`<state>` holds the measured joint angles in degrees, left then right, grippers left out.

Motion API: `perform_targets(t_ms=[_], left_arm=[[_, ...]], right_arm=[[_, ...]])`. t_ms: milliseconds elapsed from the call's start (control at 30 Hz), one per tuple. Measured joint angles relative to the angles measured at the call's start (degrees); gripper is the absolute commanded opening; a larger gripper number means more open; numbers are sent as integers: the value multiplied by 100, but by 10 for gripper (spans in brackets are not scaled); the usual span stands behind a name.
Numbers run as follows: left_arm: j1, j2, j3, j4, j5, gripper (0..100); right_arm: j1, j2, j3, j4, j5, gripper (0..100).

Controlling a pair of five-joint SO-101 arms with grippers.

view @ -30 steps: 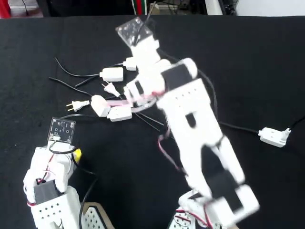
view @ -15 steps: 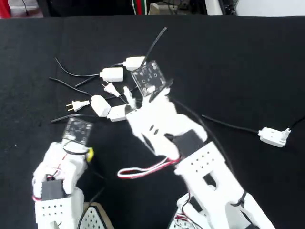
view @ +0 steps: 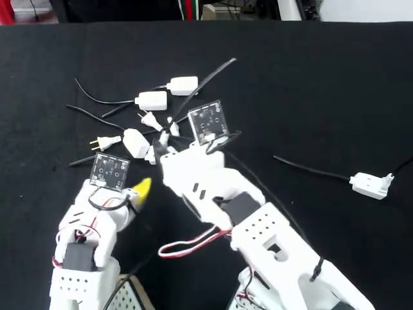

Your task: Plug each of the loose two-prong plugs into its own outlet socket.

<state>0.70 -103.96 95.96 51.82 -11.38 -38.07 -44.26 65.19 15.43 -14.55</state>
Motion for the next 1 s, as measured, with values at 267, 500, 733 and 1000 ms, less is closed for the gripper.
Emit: perform_targets(t_ms=[267,500,733,1000], left_arm=[[976,0,0,-88,-44,314],[826,0,0,-677,149,314],[651,0,0,-870,360,314],[624,0,0,-809,352,317]], right_arm=[[-167,0,132,0,-18,12],[-176,-211,132,633,-18,12],[-352,-1178,132,1635,-18,13],[-501,-1512,132,1837,193,12]])
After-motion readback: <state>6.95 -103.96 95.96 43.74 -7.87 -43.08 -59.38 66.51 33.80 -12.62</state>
